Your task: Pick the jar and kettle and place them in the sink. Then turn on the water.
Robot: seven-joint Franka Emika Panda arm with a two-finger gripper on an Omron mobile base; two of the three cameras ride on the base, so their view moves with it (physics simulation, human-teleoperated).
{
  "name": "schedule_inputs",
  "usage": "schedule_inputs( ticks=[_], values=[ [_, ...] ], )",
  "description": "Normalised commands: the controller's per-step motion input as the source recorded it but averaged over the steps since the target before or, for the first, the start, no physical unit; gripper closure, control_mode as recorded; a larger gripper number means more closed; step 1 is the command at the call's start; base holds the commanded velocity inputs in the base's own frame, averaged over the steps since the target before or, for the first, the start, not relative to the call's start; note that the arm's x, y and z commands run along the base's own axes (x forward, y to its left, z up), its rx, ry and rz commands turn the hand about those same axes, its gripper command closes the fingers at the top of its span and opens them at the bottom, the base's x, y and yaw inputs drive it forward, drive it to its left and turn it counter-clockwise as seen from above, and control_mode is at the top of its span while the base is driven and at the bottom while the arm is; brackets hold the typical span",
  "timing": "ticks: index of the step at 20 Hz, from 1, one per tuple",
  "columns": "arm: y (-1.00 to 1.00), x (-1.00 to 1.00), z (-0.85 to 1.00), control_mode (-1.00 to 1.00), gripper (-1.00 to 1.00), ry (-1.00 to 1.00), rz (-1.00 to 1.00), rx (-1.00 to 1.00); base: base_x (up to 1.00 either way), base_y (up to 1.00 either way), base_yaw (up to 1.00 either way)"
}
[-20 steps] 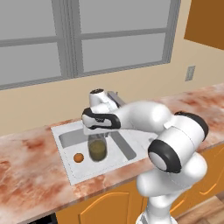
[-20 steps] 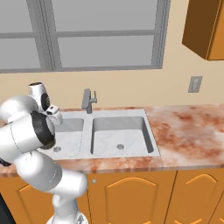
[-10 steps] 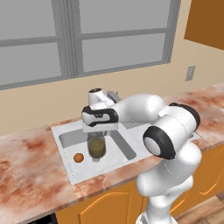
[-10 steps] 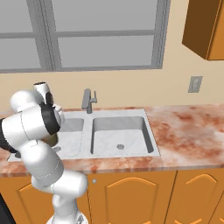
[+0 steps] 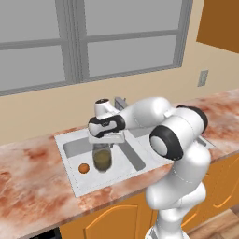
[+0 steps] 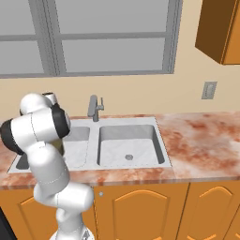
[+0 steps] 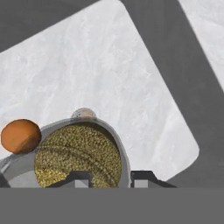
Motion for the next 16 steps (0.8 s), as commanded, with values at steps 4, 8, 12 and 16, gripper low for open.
schedule_inputs(
  ticks=[4,8,12,16],
  values=[
    [0.00,0.20,-0.14,-1.00,1.00,-0.03,-0.13,0.00,0.00,0.00,0.00],
    [0.00,0.09,-0.12,-1.00,1.00,-0.01,-0.12,0.00,0.00,0.00,0.00],
    [0.00,0.04,-0.24,-1.00,1.00,-0.04,-0.11,0.00,0.00,0.00,0.00],
    [0.00,0.00,-0.22,-1.00,1.00,0.00,-0.09,0.00,0.00,0.00,0.00]
  ],
)
